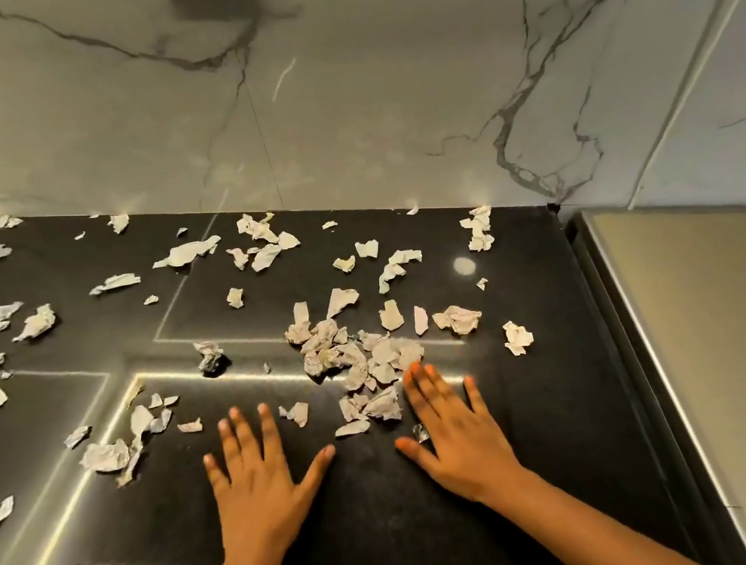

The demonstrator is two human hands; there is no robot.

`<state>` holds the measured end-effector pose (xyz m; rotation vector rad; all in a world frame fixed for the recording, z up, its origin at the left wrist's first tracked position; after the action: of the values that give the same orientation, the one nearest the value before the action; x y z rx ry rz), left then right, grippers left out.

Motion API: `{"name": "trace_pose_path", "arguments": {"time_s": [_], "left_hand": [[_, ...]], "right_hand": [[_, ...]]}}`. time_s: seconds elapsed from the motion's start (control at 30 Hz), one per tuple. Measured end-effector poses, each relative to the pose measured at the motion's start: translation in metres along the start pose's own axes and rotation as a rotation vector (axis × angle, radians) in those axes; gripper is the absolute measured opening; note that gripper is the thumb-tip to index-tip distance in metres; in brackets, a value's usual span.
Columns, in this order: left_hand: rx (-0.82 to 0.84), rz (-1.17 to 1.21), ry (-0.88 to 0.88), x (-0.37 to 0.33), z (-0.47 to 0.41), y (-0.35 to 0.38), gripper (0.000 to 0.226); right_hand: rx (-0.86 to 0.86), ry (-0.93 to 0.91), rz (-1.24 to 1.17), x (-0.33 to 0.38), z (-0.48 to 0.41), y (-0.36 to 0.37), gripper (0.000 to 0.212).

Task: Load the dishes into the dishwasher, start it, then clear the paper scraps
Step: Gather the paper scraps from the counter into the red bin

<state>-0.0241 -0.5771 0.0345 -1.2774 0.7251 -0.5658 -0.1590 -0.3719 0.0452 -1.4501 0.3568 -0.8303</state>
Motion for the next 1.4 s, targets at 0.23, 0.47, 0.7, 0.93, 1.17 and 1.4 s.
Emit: {"name": "trace_pose_path", "arguments": {"time_s": [0.23,0.47,0.7,0.93,1.17,1.4], "left_hand": [[-0.028,0.072,0.108,-0.043,-0.071,-0.001,0.106],[-0.163,0.21,-0.224,0.002,-0.093,-0.02,0.094],[-0.067,0.289,0.229,-0.055,-0.142,-0.013,0.088],[-0.17,0.474,-0.041,-0.037,-0.221,-0.032,0.082],[-0.186,0.395,0.308,-0.047,-0.24,-0.031,0.084],[-0.404,0.582,-0.238,-0.006,-0.27,-0.044,0.057]], "right_hand": [[-0.134,0.135,-0.131,-0.003,-0.069,-0.023,0.069],[-0.298,0.754,-0.225,-0.103,-0.036,-0.043,0.075],[-0.149,0.316,-0.362,-0.081,-0.127,-0.051,0.068],[-0.364,0.644,-0.459,-0.181,-0.205,-0.094,0.067],[-0.106,0.188,-0.41,-0.14,-0.255,-0.082,0.054],[-0.337,0.331,-0.796,-0.144,-0.271,-0.108,0.042]]}}
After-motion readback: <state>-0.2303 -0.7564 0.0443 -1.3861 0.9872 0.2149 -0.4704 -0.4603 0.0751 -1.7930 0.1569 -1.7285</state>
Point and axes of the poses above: each hand's wrist, its own z-axis away from the middle knuckle, its own y-axis out of the palm, x = y × z, the point moved 2 cm from there along -z, towards the middle knuckle, and after that the axes turned 2 degrees about -z, right-handed, at the moved point
